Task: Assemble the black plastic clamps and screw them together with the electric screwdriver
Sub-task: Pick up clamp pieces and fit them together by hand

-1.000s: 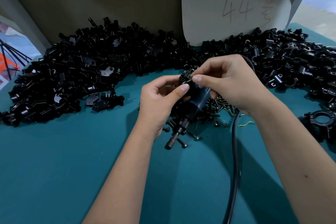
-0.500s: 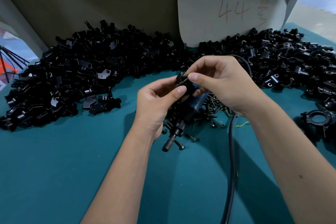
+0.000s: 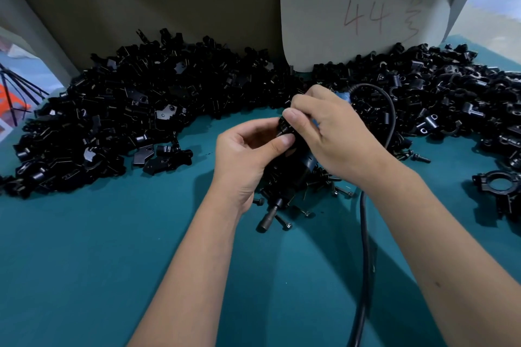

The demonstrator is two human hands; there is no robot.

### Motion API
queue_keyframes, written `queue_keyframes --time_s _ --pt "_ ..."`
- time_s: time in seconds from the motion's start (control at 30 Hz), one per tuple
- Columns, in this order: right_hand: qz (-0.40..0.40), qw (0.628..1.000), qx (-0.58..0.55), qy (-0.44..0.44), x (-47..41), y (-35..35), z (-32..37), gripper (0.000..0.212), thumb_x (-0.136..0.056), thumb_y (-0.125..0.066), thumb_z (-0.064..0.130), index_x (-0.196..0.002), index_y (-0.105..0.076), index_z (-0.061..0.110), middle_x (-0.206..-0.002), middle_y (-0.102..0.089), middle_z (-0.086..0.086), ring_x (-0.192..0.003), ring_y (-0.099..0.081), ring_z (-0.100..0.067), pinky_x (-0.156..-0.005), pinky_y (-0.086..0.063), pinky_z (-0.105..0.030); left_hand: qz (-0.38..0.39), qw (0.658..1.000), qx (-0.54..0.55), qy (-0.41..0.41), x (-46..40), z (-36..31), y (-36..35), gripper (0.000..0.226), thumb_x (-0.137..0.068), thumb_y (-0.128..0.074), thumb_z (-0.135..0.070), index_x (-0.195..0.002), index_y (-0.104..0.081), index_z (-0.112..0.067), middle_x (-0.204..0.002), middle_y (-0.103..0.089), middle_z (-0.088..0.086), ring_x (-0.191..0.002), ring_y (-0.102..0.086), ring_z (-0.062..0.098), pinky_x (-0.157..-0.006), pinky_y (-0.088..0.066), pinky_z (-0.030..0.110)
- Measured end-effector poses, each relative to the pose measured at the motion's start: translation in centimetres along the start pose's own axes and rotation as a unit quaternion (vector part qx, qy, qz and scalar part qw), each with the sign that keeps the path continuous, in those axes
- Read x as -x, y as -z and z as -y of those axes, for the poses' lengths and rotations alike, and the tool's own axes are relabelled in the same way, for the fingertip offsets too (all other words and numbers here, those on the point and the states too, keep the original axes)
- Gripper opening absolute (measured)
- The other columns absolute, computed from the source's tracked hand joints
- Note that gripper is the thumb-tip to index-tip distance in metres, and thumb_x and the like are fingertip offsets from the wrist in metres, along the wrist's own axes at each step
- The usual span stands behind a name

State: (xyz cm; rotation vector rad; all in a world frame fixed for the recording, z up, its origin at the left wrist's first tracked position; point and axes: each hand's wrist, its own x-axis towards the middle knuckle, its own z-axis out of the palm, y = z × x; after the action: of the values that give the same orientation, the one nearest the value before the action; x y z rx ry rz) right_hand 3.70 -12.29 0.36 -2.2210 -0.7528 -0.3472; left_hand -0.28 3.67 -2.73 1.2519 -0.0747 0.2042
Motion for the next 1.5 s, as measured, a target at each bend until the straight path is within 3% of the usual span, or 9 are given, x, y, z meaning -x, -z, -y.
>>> queue_keyframes --time_s 0.23,0.33,0.47,0.6,0.77,0.9,1.2,1.33,1.5 --pt "0.018 0.998 0.046 -0.041 0.0 0.0 0.8 0.058 -0.108 -0.037 0.052 -0.061 -0.047 0.019 -0.065 -0.051 -0.002 -0.063 -0.049 -0.016 -0.062 -0.040 -0.040 -0.010 0.989 -0.131 -0.068 -0.2 0.2 0.6 0.030 -0.075 -0.088 -0.006 -0.094 -0.082 -0.027 -0.097 -0.080 0.000 -0.092 -0.074 0.011 -0.087 -0.059 0.032" --pt "0.094 0.994 0.035 -0.041 -0.1 0.9 0.5 0.050 -0.110 -0.042 0.036 -0.073 -0.055 0.005 -0.074 -0.056 -0.007 -0.069 -0.050 -0.017 -0.070 -0.043 -0.039 -0.006 0.987 -0.145 -0.070 -0.4 0.3 0.9 0.029 -0.074 -0.087 -0.008 -0.099 -0.082 -0.022 -0.099 -0.080 0.001 -0.094 -0.073 0.013 -0.089 -0.057 0.031" --pt "0.056 0.992 -0.009 -0.116 -0.1 1.0 1.2 0.066 -0.107 -0.043 0.052 -0.055 -0.037 0.013 -0.049 -0.037 0.000 -0.044 -0.031 -0.014 -0.048 -0.031 -0.028 -0.005 0.985 -0.157 -0.072 -0.3 0.4 0.7 0.027 -0.075 -0.087 -0.009 -0.100 -0.082 -0.019 -0.099 -0.079 0.001 -0.093 -0.072 0.012 -0.088 -0.058 0.030" --pt "0.189 0.959 0.026 -0.210 -0.3 2.9 2.2 0.086 -0.093 -0.031 0.080 -0.059 -0.056 0.005 -0.051 -0.062 -0.007 -0.047 -0.060 -0.022 -0.051 -0.050 -0.033 -0.049 0.995 -0.088 -0.018 -0.3 0.8 0.3 0.024 -0.082 -0.083 0.000 -0.094 -0.079 -0.020 -0.090 -0.079 0.002 -0.084 -0.074 0.016 -0.080 -0.061 0.031" --pt "0.426 0.852 0.138 -0.271 0.6 2.8 3.6 0.041 -0.091 -0.076 0.049 -0.082 -0.070 0.009 -0.064 -0.076 -0.004 -0.056 -0.075 -0.019 -0.056 -0.057 -0.023 -0.096 0.991 0.063 0.069 -0.4 0.4 0.6 0.012 -0.089 -0.077 -0.006 -0.097 -0.074 -0.014 -0.098 -0.079 0.011 -0.080 -0.076 0.023 -0.084 -0.061 0.034" --pt "0.428 0.844 0.202 -0.251 0.5 0.9 4.7 0.042 -0.087 -0.083 0.043 -0.068 -0.067 0.009 -0.057 -0.072 -0.004 -0.062 -0.077 -0.016 -0.079 -0.064 -0.032 -0.100 0.979 0.131 0.115 -0.5 0.0 0.7 0.013 -0.093 -0.074 -0.012 -0.106 -0.073 -0.007 -0.093 -0.079 0.006 -0.079 -0.077 0.021 -0.078 -0.061 0.028" --pt "0.409 0.850 0.223 -0.244 0.6 1.4 4.9 0.013 -0.087 -0.069 0.002 -0.094 -0.077 0.010 -0.072 -0.078 -0.005 -0.060 -0.075 -0.016 -0.079 -0.066 -0.038 -0.099 0.970 0.165 0.148 -0.4 0.0 0.8 0.014 -0.090 -0.076 -0.006 -0.103 -0.074 -0.002 -0.095 -0.077 0.006 -0.084 -0.076 0.016 -0.078 -0.060 0.024" --pt "0.423 0.847 0.191 -0.259 0.6 2.3 4.6 0.009 -0.091 -0.066 0.003 -0.092 -0.074 0.007 -0.065 -0.072 -0.005 -0.074 -0.079 -0.027 -0.080 -0.066 -0.038 -0.093 0.972 0.166 0.139 -0.4 -0.1 0.6 0.053 -0.071 -0.084 -0.007 -0.120 -0.066 0.002 -0.099 -0.078 0.008 -0.086 -0.076 0.017 -0.078 -0.060 0.023" --pt "0.459 0.829 0.199 -0.251 0.9 1.8 4.8 0.007 -0.091 -0.076 0.010 -0.093 -0.071 0.006 -0.080 -0.080 -0.011 -0.073 -0.079 -0.020 -0.085 -0.065 -0.038 -0.080 0.975 0.151 0.142 -0.4 0.1 0.6 0.054 -0.063 -0.087 -0.009 -0.113 -0.065 -0.007 -0.092 -0.079 0.006 -0.080 -0.076 0.015 -0.076 -0.059 0.021"
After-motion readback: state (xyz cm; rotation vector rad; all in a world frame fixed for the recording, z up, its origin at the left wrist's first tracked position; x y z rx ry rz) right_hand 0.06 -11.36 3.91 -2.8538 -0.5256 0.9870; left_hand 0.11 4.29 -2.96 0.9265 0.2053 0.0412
